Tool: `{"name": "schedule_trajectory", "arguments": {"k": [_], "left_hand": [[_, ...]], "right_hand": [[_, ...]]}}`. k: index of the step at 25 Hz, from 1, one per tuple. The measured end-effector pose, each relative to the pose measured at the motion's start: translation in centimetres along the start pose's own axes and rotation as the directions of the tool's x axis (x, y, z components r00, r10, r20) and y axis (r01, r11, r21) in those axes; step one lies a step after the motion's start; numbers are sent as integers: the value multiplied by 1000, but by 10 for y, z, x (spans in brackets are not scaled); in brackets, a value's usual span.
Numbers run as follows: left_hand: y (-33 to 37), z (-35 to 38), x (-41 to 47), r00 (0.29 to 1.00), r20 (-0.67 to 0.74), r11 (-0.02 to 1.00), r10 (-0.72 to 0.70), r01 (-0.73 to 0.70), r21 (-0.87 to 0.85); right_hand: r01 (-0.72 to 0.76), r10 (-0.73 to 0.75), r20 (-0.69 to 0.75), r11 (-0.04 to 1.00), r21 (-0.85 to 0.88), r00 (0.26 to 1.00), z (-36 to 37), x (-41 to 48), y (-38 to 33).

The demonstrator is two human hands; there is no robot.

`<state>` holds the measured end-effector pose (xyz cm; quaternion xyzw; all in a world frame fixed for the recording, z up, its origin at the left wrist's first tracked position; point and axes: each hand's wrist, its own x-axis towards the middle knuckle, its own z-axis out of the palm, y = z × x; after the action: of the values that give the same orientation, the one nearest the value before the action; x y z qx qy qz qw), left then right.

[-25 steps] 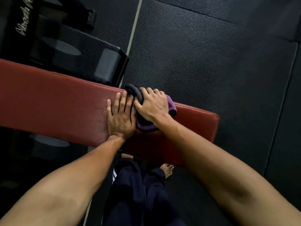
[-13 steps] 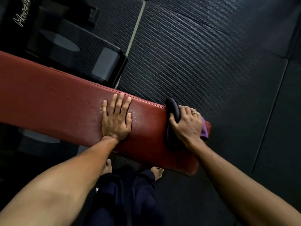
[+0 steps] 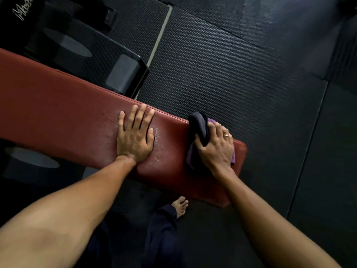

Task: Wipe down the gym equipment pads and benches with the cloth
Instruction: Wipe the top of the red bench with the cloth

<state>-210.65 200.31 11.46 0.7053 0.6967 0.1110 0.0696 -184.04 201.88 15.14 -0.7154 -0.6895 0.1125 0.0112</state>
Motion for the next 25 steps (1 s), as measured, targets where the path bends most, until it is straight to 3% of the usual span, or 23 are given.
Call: {"name": "schedule_trajectory", "arguments": {"k": [3,5,8,12,13,15,17,19,22,25], "left_hand": [[1,2,0,1000,-18,1000,3,-4,-11],[0,4,-2,1000,-24,1000,11,-11,-7],[-3,6,-3,998,-49,999,33,-33,-2],[-1,3,-6,996,-57,997,70,-72,-34],[-2,1,-9,995,-55,995,79,-81,-49],[-12,-2,-20,990,-50,989,134,-136,-62],[-25,-6,-33,982,-31,980,187,-189,-66],[-35,-10,-42,981,-18,978,191,-192,-82],[-48,-14,-46,984,-19,978,180,-181,-103],[-64,-21,-50,984,-18,981,175,-176,-77]], "right_hand": [[-164,163,52,987,6,985,11,0,-37],[-188,187,35,981,44,982,22,-5,-83],[-34,36,-16,997,71,999,35,-43,-117],[174,-176,-48,984,-35,983,37,-119,-57],[148,-151,-52,987,-62,987,33,-128,-38],[-42,40,-39,998,-50,998,25,-123,-25],[-310,310,-3,950,34,951,23,-97,-51],[-378,376,42,921,95,926,30,-79,-101],[-105,103,30,993,53,994,48,-103,-152],[190,-190,-26,982,-8,981,50,-147,-108]]}}
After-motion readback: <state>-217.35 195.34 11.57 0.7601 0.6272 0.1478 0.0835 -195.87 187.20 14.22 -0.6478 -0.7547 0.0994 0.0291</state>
